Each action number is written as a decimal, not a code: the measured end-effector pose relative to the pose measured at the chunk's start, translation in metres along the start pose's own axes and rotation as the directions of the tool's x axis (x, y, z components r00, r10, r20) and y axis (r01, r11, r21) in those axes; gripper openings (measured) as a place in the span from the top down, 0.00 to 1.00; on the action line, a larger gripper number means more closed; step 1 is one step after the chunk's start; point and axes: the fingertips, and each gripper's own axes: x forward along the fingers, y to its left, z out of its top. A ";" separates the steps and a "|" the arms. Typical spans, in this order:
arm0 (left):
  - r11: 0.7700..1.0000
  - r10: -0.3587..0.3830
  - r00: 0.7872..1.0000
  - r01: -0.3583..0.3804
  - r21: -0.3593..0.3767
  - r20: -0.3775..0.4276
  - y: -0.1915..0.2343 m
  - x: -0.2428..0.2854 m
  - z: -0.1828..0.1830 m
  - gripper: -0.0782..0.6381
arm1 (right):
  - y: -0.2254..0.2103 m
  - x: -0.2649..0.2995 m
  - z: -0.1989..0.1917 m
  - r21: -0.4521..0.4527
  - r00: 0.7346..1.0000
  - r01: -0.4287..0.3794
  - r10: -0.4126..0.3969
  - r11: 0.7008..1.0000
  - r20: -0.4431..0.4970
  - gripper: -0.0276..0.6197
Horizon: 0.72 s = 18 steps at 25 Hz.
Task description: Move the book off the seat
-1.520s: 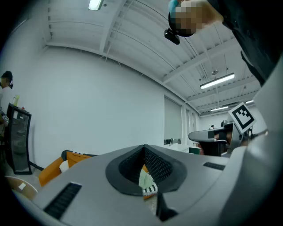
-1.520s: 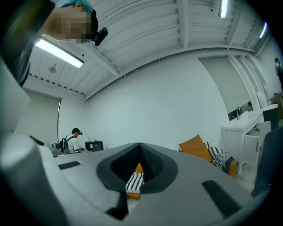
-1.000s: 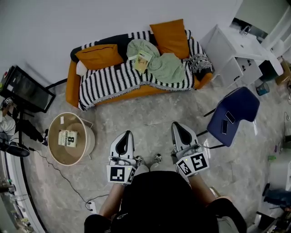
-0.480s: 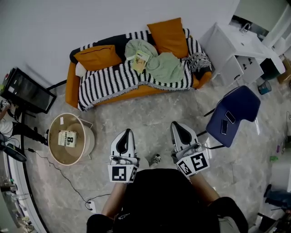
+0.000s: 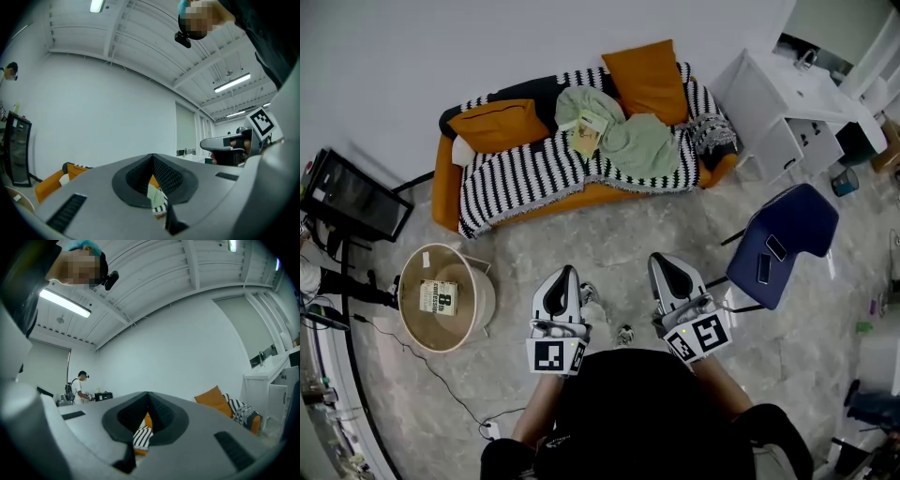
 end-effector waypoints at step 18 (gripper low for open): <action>0.994 -0.107 0.994 0.108 -0.031 0.029 0.132 0.143 0.012 0.88 | -0.025 0.187 0.001 -0.042 0.996 0.087 -0.088 0.995 -0.015 0.94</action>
